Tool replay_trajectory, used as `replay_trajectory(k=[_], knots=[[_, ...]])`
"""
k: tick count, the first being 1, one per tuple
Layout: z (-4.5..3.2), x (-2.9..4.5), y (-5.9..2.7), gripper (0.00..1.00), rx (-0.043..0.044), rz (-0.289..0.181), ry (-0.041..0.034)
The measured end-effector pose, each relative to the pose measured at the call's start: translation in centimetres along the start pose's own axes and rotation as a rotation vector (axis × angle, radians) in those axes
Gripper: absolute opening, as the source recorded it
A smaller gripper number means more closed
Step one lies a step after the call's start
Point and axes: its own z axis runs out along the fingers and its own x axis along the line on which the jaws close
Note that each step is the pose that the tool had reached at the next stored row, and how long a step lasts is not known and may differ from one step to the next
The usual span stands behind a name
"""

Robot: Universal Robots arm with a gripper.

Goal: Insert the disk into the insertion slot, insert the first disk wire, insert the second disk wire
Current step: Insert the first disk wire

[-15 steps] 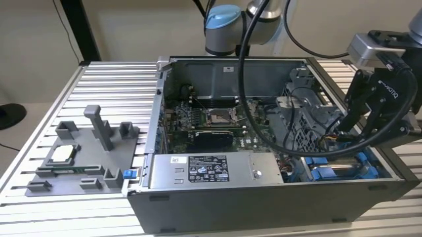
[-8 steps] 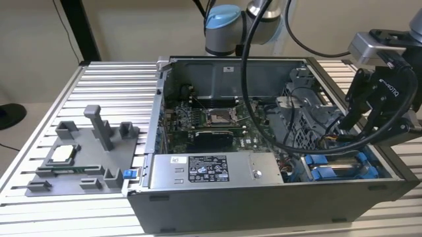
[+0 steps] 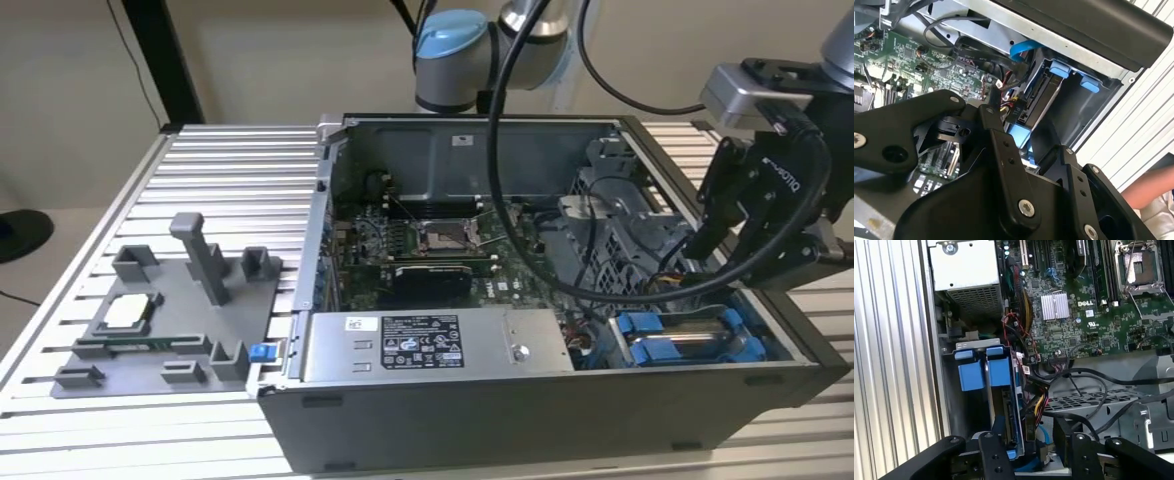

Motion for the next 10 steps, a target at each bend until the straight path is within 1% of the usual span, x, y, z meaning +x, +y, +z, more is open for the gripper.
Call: replay_trajectory(k=[5,10], knots=[[0.06,-0.02,-0.13,1.00,0.0001,0.005,-0.0006],[0.28,-0.02,-0.16,1.00,0.0004,0.016,-0.0019]])
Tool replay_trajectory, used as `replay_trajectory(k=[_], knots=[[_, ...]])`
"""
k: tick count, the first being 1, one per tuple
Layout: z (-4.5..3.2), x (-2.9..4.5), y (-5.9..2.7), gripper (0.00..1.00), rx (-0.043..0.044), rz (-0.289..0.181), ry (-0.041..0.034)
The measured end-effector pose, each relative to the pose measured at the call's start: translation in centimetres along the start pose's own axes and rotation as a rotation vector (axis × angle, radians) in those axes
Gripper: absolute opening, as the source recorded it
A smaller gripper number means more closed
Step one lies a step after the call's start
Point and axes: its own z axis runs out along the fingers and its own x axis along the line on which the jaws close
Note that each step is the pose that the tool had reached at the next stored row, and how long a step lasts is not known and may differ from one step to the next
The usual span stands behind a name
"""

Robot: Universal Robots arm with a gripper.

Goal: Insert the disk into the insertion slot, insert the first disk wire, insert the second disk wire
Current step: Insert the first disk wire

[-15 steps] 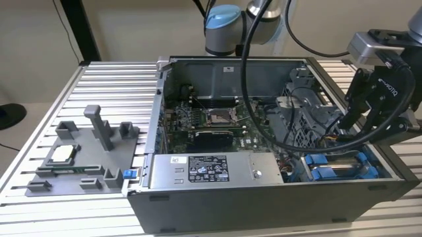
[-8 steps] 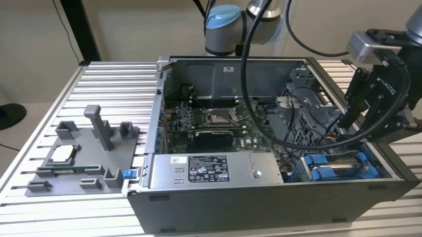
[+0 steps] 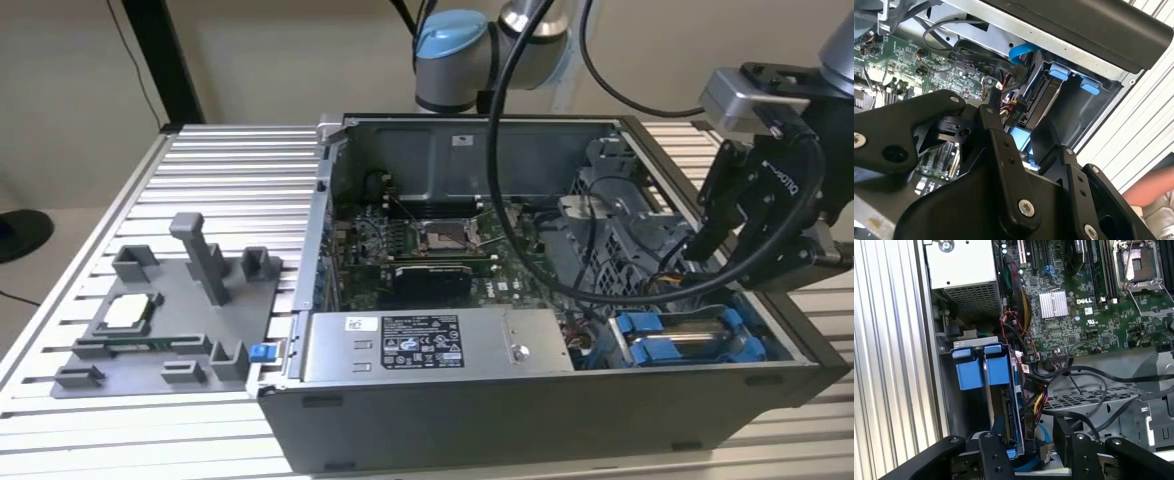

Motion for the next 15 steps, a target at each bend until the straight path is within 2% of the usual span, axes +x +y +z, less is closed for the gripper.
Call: replay_trajectory(k=[15], knots=[[0.11,0.03,0.16,1.00,0.0005,0.018,-0.0016]])
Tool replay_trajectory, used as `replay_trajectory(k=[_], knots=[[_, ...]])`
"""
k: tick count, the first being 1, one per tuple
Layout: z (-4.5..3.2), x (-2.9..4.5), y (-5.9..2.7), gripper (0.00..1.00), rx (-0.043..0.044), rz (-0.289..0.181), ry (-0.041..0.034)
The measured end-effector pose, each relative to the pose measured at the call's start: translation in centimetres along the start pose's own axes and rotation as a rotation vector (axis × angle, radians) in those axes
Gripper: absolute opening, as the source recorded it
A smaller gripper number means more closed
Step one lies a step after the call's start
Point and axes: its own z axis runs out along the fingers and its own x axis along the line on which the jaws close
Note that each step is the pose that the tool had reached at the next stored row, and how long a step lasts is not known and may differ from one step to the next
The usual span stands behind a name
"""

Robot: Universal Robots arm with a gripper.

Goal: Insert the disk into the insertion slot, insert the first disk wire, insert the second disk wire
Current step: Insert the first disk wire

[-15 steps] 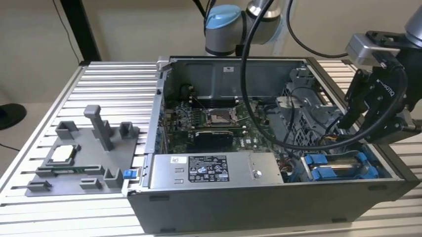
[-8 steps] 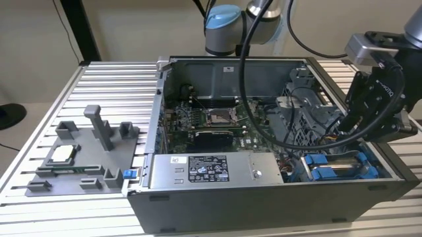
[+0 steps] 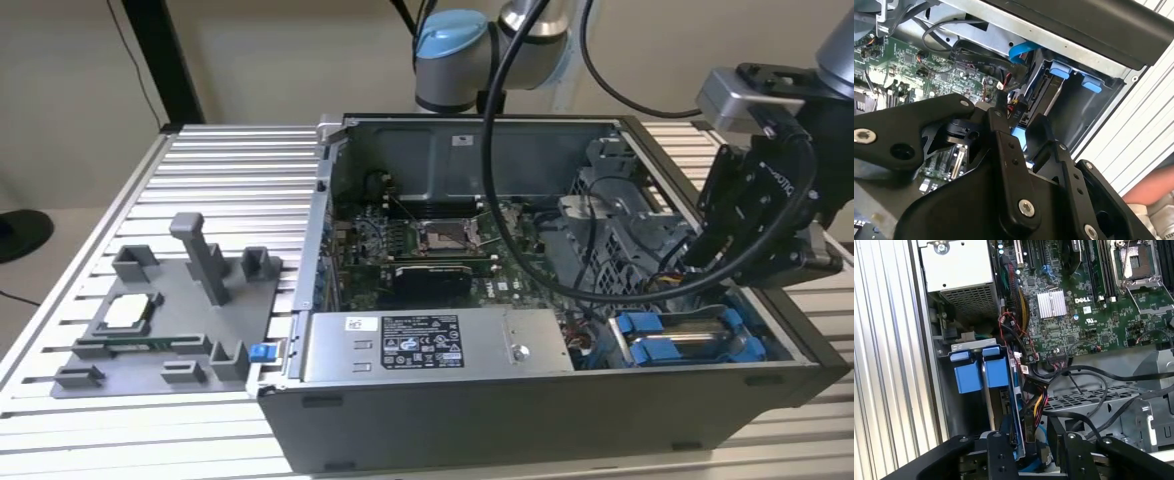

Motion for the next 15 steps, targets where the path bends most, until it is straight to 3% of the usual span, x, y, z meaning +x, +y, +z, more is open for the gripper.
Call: replay_trajectory(k=[1,15], knots=[[0.00,0.00,0.00,0.00,0.0000,0.000,0.0000],[0.00,0.00,0.00,0.00,0.0001,0.000,0.0003]])
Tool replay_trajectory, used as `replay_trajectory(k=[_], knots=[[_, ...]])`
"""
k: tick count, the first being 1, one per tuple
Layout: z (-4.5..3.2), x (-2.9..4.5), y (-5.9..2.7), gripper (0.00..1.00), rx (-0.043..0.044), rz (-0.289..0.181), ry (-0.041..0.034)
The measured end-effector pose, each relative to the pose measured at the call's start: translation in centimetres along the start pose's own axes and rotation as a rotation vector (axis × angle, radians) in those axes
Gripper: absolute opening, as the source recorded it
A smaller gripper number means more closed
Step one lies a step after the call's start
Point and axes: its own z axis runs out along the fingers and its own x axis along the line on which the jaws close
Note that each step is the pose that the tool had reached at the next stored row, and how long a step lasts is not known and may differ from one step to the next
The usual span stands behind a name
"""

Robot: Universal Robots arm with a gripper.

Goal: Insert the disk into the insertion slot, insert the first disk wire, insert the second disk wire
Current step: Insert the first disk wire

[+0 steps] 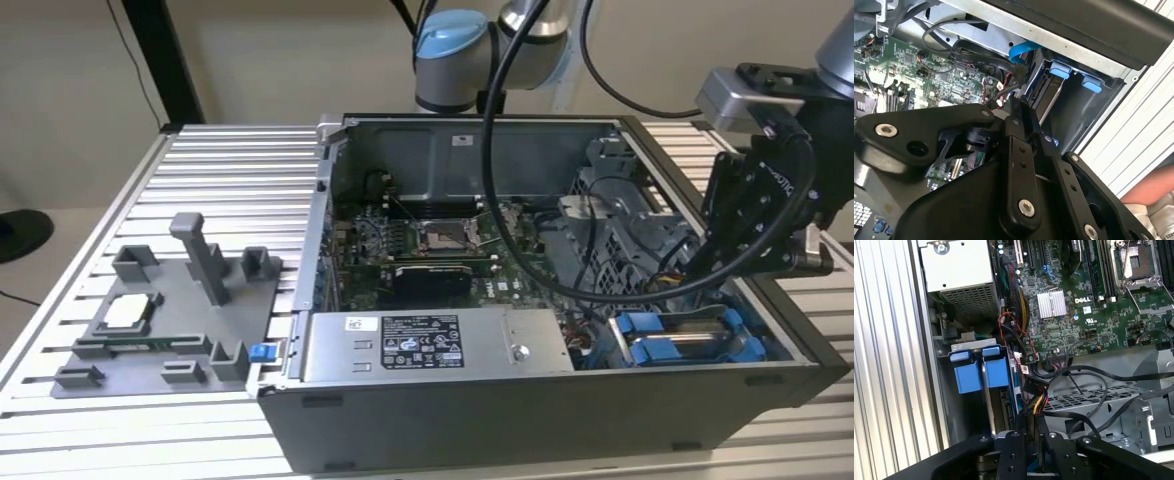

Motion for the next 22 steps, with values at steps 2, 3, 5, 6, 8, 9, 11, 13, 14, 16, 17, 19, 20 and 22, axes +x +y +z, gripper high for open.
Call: replay_trajectory(k=[2,3,5,6,8,9,11,13,14,16,17,19,20,22], knots=[[0.00,0.00,0.00,0.00,0.0000,0.000,0.0002],[-0.01,0.00,0.00,0.00,0.0001,0.000,0.0003],[-0.01,0.01,0.00,0.00,-0.0001,-0.008,0.0011],[0.01,0.04,0.00,0.00,-0.0004,-0.014,0.0014],[0.04,0.10,-0.02,0.00,-0.0009,-0.030,0.0028],[0.05,0.12,-0.02,0.00,-0.0011,-0.039,0.0035],[0.09,0.18,-0.04,0.00,-0.0016,-0.057,0.0052],[0.16,0.23,-0.06,0.00,-0.0022,-0.074,0.0067],[0.20,0.24,-0.06,0.00,-0.0024,-0.084,0.0078],[0.32,0.25,-0.08,0.00,-0.0030,-0.105,0.0096],[0.36,0.25,-0.08,0.00,-0.0030,-0.117,0.0106],[0.42,0.26,-0.09,0.00,0.0004,-0.143,0.0122],[0.45,0.27,-0.09,0.00,0.0051,-0.154,0.0123],[0.48,0.29,-0.10,0.00,0.0158,-0.171,0.0125]])
